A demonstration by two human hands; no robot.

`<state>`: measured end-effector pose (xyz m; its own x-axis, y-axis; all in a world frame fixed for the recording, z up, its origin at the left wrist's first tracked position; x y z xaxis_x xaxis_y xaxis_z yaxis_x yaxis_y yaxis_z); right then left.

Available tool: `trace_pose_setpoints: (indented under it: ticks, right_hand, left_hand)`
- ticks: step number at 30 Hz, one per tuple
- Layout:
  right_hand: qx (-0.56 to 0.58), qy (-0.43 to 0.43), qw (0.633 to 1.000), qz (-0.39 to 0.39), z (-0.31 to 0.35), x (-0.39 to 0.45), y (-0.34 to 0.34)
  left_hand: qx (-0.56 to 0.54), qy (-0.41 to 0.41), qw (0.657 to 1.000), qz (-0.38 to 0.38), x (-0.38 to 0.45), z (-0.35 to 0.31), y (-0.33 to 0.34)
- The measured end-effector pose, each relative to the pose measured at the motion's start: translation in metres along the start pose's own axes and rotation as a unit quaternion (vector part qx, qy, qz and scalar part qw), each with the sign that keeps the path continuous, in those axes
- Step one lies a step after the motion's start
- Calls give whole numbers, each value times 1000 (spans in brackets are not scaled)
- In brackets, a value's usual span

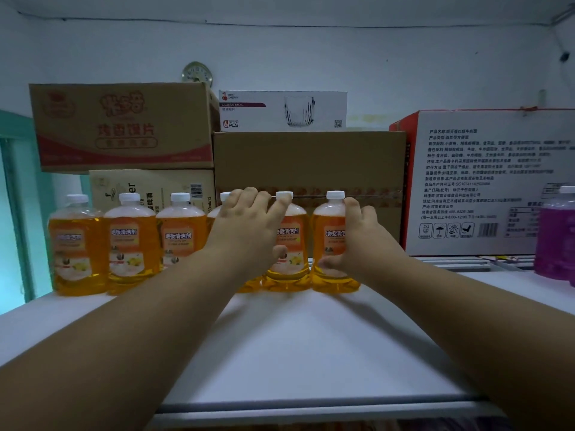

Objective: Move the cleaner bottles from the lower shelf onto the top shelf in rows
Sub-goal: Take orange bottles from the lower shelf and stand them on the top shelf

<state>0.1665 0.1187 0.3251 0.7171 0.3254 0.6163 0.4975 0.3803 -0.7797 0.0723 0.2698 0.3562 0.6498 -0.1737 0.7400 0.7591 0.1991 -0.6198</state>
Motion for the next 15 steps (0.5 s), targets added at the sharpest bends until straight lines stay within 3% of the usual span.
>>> trace_pose_setpoints:
  ticks: [3, 7, 12, 15]
  right_hand:
    - [-11, 7, 1000, 6, 0, 3, 1]
    - [-15, 16, 1000, 13, 4, 5, 2]
    - [-22, 31, 999, 22, 1, -4, -3]
    - [-30, 19, 999, -21, 7, -18, -24]
  left_hand:
    - [-72, -17, 997, -16, -14, -16, -23]
    - [-241, -38, 966, 88, -61, -56, -16]
    - [-300, -76, 935, 170, -98, -60, 0]
    - [-339, -106, 913, 200, -104, -58, 6]
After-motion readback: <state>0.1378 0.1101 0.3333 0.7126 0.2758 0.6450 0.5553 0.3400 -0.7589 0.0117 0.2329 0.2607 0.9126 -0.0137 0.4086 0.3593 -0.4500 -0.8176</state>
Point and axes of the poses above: each hand's wrist, its own x-axis towards the middle knuckle, its own y-axis out of the palm, z = x × y, the point moved 9 cm from there along x, towards the middle knuckle, and after that the axes turned 13 degrees about -x, right-handed, at the moved point
